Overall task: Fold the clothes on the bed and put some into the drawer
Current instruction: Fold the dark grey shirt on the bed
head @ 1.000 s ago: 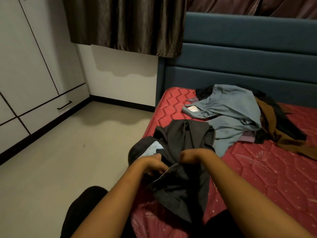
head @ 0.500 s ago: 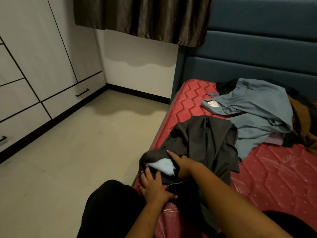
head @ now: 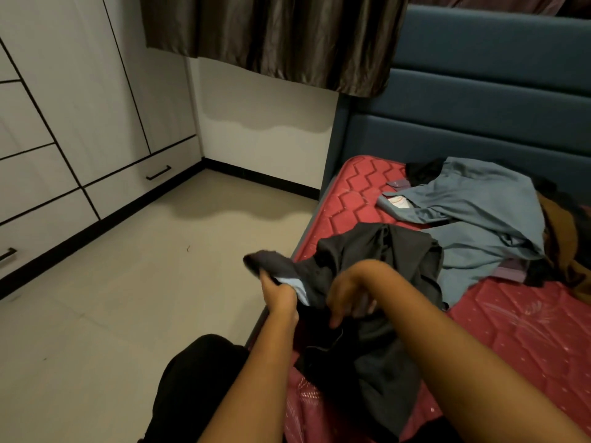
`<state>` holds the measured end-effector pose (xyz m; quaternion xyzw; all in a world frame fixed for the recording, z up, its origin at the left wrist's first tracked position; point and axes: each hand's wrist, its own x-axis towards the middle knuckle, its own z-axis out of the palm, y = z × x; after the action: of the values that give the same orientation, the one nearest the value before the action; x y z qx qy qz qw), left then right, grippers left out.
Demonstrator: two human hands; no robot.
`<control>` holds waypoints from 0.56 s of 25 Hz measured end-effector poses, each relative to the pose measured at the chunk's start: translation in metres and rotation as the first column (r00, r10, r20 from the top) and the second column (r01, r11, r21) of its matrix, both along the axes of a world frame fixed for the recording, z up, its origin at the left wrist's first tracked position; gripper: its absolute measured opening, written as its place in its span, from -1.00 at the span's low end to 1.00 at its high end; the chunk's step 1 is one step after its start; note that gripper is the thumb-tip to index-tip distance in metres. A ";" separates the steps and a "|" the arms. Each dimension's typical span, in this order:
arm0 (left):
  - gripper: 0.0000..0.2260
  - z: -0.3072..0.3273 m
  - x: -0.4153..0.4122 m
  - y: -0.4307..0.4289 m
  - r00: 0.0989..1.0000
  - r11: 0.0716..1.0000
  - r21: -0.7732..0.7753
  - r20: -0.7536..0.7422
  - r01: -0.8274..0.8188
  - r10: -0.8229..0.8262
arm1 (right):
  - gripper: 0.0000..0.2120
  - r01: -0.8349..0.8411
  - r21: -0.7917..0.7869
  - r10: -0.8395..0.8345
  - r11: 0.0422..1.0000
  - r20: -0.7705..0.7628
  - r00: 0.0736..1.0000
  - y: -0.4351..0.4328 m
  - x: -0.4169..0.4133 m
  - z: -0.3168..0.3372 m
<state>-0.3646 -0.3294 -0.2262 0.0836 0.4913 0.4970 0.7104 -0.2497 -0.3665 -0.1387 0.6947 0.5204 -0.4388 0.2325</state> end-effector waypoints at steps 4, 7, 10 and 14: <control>-0.49 0.069 0.016 0.017 0.690 0.417 0.682 -0.706 0.601 0.160 | -0.21 0.117 0.863 0.032 0.491 -0.152 0.988 0.004 0.030 0.090; -0.51 0.134 0.024 0.022 0.599 0.172 0.669 -0.731 0.723 0.327 | -0.27 0.237 0.841 0.145 0.486 -0.344 0.928 -0.001 0.038 0.134; -0.54 0.129 0.016 0.008 0.708 0.191 0.770 -0.636 0.609 0.307 | -0.70 0.177 0.907 0.043 0.382 -0.209 0.977 -0.005 0.038 0.134; -0.33 0.083 0.015 0.001 0.646 0.351 0.566 -0.743 0.746 -0.176 | -0.74 0.396 0.912 0.000 -0.107 -0.399 0.917 -0.012 0.038 0.161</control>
<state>-0.3494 -0.3285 -0.1429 0.7022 0.3205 0.3810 0.5089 -0.2115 -0.3787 0.0222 0.6429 0.5865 -0.0378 -0.4912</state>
